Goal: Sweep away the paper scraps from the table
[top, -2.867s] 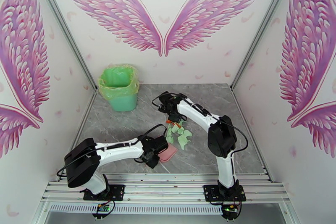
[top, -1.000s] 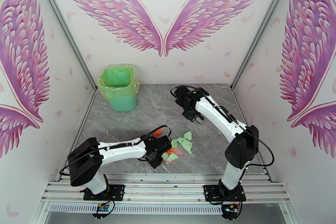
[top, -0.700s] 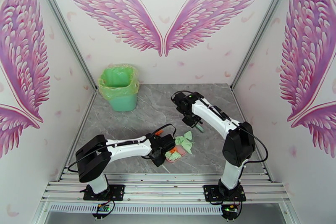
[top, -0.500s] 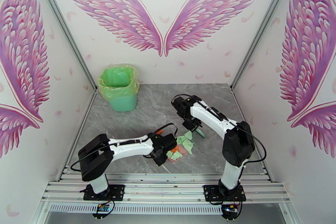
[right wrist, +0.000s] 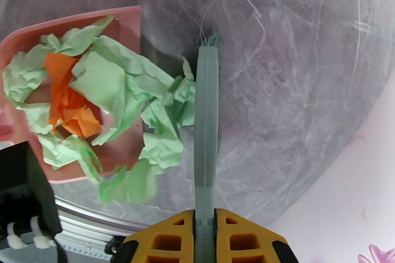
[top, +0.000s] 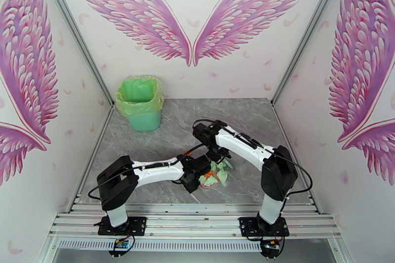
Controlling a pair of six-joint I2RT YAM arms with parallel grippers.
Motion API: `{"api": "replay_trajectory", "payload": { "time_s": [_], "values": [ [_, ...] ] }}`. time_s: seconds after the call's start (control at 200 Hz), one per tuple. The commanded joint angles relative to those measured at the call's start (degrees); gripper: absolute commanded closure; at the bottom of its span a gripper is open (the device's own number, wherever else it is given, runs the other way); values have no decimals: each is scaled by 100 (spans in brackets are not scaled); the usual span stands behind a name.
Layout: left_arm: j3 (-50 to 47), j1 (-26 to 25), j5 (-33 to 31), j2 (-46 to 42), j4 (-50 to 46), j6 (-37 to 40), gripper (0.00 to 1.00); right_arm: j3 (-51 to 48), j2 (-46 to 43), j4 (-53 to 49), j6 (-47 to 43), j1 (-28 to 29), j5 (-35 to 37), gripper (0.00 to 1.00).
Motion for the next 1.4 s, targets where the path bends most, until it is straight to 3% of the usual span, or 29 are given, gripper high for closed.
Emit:
{"api": "replay_trajectory", "payload": {
  "time_s": [0.0, 0.48, 0.865, 1.175, 1.395],
  "values": [
    [101, -34, 86, 222, 168, 76, 100, 211, -164, 36, 177, 141, -500, 100],
    [-93, 35, 189, 193, 457, 38, 100, 796, -572, -134, 144, 324, -651, 100],
    [-328, 257, 123, -207, 705, -10, 100, 906, -731, -487, 107, 294, -157, 100],
    [-539, 489, -36, -492, 1056, 58, 100, 1030, -1062, -741, -38, -163, 291, 100],
    [-484, 491, -123, -739, 1089, 81, 100, 924, -1411, -363, -74, -698, 345, 100]
  ]
}}
